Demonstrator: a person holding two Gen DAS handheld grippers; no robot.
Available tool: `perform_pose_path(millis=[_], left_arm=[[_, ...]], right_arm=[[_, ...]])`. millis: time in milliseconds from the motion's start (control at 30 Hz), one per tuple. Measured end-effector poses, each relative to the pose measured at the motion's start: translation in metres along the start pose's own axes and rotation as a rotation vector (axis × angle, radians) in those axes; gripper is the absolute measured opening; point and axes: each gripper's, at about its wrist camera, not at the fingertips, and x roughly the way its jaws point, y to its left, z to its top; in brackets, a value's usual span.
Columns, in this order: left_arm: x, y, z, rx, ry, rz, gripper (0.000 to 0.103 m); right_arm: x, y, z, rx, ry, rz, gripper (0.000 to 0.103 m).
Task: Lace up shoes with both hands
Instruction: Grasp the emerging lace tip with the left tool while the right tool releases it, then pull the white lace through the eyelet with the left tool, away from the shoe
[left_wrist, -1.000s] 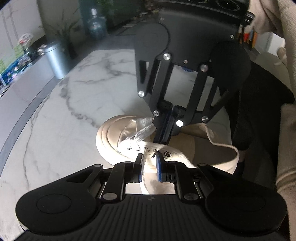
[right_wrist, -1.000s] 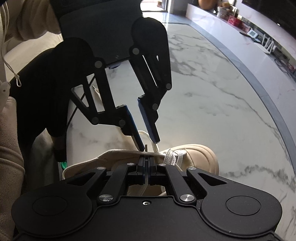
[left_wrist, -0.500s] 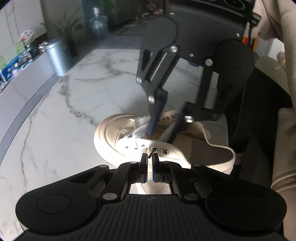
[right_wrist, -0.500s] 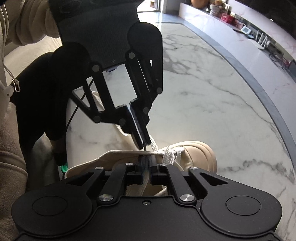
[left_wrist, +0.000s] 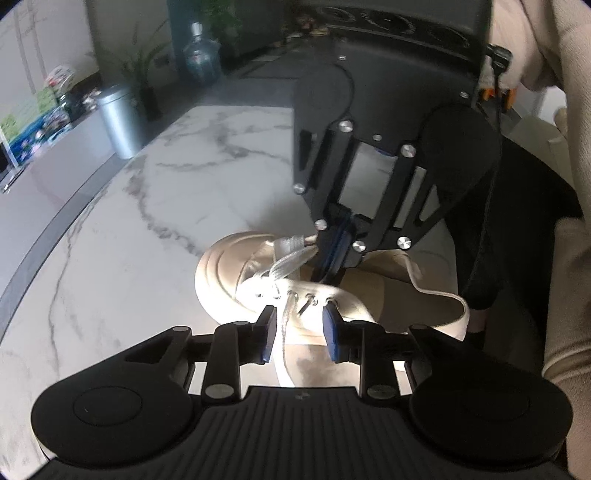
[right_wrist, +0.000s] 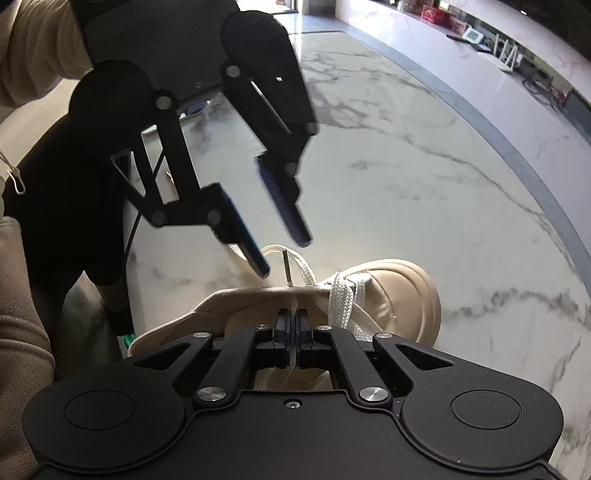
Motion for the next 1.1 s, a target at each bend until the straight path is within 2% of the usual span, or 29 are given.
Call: perform_pose_path(millis=[67, 200, 333, 367, 533, 600, 700, 900, 1033, 1100], left_arm=[[0.001, 0.000, 0.003, 0.016, 0.003, -0.009, 0.024], [0.004, 0.001, 0.004, 0.016, 0.012, -0.027, 0.011], [0.011, 0.002, -0.002, -0.035, 0.027, -0.039, 0.006], [0.013, 0.003, -0.003, -0.046, 0.030, -0.042, 0.003], [0.012, 0.003, -0.007, -0.136, 0.006, -0.016, 0.002], [0.010, 0.001, -0.007, -0.156, 0.009, 0.006, 0.002], [0.006, -0.004, -0.006, -0.184, 0.021, 0.046, 0.002], [-0.011, -0.015, -0.004, -0.222, 0.033, 0.114, 0.001], [-0.026, -0.024, -0.003, -0.230, 0.038, 0.153, 0.001], [-0.034, -0.028, -0.002, -0.235, 0.044, 0.181, 0.001]], right_arm=[[-0.001, -0.001, 0.001, 0.000, -0.003, -0.004, 0.001], [-0.004, -0.002, 0.002, 0.003, -0.017, -0.006, 0.001], [-0.006, 0.000, 0.000, 0.005, -0.026, 0.001, 0.001], [-0.006, 0.001, 0.000, 0.006, -0.031, 0.000, 0.001], [-0.011, 0.003, -0.003, 0.043, -0.048, -0.028, 0.002], [-0.016, 0.004, -0.006, 0.065, -0.060, -0.048, 0.005], [-0.030, 0.008, -0.013, 0.139, -0.081, -0.078, 0.011], [-0.048, 0.022, -0.032, 0.322, -0.067, -0.120, 0.011], [-0.048, 0.035, -0.045, 0.446, -0.057, -0.114, 0.012], [-0.044, 0.045, -0.053, 0.491, -0.043, -0.140, 0.012]])
